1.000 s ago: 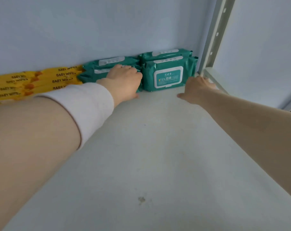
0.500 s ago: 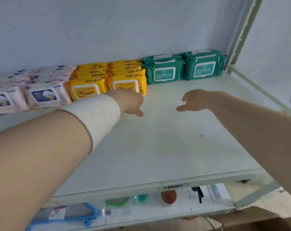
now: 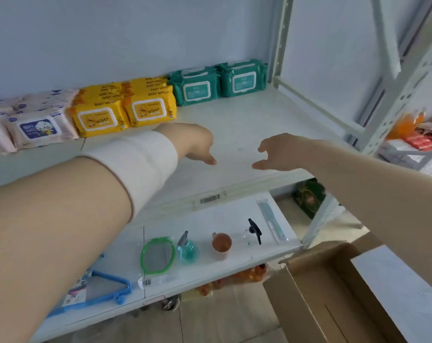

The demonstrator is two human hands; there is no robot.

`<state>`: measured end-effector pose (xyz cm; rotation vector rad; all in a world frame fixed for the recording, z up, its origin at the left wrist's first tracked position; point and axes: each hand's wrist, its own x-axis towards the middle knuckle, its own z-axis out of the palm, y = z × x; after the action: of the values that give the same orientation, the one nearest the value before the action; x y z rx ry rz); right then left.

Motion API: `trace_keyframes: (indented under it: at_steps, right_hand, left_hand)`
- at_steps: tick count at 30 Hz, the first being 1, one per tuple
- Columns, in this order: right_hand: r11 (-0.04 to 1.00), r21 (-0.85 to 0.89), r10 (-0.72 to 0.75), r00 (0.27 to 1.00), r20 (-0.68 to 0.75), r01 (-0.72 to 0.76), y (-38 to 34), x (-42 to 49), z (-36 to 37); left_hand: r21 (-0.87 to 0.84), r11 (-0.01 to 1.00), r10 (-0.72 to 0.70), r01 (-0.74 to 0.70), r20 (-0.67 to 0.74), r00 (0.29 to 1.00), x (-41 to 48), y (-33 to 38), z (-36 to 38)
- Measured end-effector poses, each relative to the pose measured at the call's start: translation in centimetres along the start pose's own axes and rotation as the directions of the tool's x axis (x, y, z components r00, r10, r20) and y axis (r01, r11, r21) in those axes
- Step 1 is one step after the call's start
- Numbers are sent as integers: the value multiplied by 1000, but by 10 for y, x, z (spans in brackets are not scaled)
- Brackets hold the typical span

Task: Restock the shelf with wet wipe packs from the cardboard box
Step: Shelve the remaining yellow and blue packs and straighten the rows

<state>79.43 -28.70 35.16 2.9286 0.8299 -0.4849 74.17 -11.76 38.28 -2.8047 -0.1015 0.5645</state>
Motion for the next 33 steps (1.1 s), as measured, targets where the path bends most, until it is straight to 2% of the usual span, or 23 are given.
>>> trace_keyframes:
  at_steps: [5,10,15,21,24,27,29,31,33]
  right_hand:
    - [985,41,167,984,61,-169,106,-113,51]
    - [926,45,365,918,156,-376,194,-189,103]
    - [805,82,550,792,264,-587,256,-239,184]
    - [559,178,681,571,459,-810,283,-267,294]
    - [369,239,690,437,577,-898,271,-271,349]
    - [170,245,693,292,659,-955,250,-275,398]
    - [53,244,671,215,710,-968,236,-278,422]
    - [-88,273,632,158,759,-958,225,-279,443]
    - [-270,318,605,96,790,-909,217,-279,467]
  left_hand:
    - [21,979,202,-201,-46,978,-7,137,-18]
    - [161,882,458,-442,-81,885,-6,268,-11]
    - [312,771,590,-555,-22,807,13,361,13]
    - [360,704,619,-612,110,778,74,415,61]
    - [242,711,632,-660,191,751,109,438,95]
    - [31,760,614,-649,292,733,147,450,135]
    - [-217,815,579,-537,345,739,164,451,160]
    - [-447,832,510,-329,382,771,175,450,180]
    - [-540,824,428,-169,398,811,184,447,202]
